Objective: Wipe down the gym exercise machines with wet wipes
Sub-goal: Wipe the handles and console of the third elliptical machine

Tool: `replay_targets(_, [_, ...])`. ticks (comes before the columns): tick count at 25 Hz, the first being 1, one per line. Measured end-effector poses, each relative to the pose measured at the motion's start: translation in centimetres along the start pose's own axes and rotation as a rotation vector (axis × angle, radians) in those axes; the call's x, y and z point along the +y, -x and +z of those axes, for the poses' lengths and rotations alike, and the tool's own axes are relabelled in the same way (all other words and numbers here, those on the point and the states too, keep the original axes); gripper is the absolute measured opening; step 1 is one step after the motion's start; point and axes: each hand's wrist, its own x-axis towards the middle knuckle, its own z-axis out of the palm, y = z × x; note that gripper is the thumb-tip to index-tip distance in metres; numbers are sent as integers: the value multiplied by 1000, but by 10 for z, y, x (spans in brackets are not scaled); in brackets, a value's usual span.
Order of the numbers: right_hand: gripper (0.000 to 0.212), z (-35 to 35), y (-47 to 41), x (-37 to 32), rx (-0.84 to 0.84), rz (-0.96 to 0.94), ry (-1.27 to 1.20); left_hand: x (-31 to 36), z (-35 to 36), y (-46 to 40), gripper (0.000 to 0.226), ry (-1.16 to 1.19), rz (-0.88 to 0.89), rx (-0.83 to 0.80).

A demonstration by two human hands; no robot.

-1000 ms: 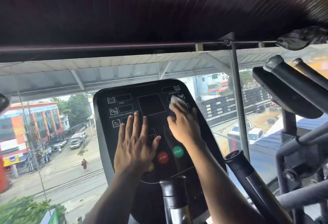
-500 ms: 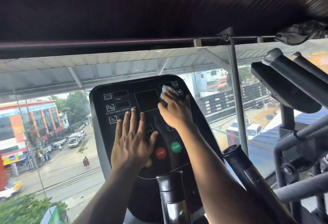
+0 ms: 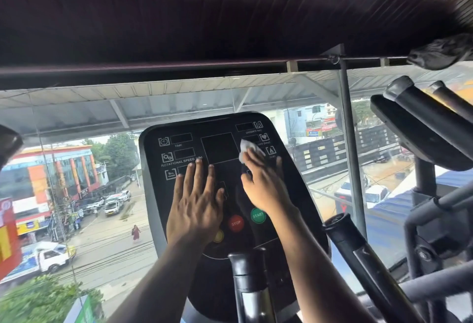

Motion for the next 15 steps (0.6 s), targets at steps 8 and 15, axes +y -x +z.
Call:
replay_targets(8, [73, -14, -17, 30, -13, 209, 52, -2, 5, 0, 66, -6, 4, 0])
replay_targets(15, [67, -5, 70, 17, 63, -4, 74, 1, -2, -3, 73, -47, -16, -89])
